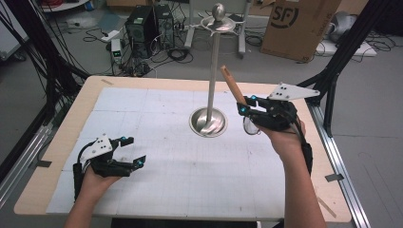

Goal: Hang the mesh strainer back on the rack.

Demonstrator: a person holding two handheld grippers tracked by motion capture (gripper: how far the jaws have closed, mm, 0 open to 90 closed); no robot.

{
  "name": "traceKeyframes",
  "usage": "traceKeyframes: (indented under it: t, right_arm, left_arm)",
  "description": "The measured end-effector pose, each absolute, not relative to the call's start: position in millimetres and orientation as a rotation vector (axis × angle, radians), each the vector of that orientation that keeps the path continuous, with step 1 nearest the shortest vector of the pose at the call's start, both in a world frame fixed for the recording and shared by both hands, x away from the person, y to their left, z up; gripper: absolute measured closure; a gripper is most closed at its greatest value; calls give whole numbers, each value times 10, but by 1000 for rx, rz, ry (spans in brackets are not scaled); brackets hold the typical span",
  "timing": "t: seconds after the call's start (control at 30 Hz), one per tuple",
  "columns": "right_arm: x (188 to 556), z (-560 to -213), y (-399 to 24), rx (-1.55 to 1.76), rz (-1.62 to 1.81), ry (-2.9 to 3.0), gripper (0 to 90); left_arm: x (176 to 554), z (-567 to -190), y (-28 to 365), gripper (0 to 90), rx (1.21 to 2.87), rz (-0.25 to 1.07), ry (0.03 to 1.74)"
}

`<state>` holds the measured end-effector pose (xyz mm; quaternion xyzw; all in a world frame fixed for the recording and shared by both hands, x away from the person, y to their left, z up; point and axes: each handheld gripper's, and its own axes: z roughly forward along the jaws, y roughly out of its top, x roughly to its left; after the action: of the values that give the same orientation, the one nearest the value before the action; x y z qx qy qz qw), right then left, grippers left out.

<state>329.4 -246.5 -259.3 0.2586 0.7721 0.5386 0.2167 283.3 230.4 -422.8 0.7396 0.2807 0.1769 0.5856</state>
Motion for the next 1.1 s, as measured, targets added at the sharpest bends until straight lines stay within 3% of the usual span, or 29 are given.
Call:
traceKeyframes:
  t: [0.67,1.1]
  right_arm:
    - [3393,-1964,-2642,717,1471,2023,684]
    - [3517,-1902,-2642,752,1457,2017,683]
  left_arm:
    - [2837,-4230,2300,145,1727,409,651]
    - [2836,-4225,2312,146,1723,409,651]
